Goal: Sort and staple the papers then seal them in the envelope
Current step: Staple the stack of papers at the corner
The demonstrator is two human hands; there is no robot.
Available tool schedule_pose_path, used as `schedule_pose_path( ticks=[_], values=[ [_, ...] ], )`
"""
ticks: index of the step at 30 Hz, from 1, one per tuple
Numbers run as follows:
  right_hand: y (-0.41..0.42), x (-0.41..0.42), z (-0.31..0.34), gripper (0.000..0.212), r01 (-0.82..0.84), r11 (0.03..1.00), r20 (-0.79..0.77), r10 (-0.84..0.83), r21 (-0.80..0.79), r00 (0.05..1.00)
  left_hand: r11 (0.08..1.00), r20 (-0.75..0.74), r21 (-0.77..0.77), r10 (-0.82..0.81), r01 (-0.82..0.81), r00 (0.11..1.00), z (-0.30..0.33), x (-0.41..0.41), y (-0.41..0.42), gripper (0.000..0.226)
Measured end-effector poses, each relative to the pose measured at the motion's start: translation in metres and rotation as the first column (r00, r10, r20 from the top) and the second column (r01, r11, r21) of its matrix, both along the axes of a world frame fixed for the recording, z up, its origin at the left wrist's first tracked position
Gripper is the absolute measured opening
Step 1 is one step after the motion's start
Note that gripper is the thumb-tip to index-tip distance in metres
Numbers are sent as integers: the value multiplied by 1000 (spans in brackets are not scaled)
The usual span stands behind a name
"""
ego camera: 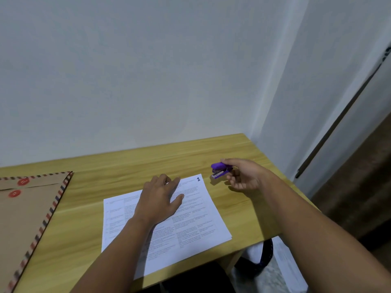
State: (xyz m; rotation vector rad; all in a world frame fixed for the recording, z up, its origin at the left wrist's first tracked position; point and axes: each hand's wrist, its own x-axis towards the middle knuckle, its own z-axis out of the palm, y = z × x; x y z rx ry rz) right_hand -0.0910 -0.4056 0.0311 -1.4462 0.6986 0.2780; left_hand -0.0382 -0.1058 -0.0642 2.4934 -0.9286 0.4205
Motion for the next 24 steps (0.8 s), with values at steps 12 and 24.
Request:
schedule_pose_path(
  ticks=[12,24],
  values=[
    [9,-21,-20,46,-308,724,241,198,618,950,1000,5,-14,9,-9,1000,-1,0,0,51],
    [29,4,-29,82,-157,787,296,398,-597,868,1000,41,-23,-14,15,999,3,-1,1,56]
  ],
)
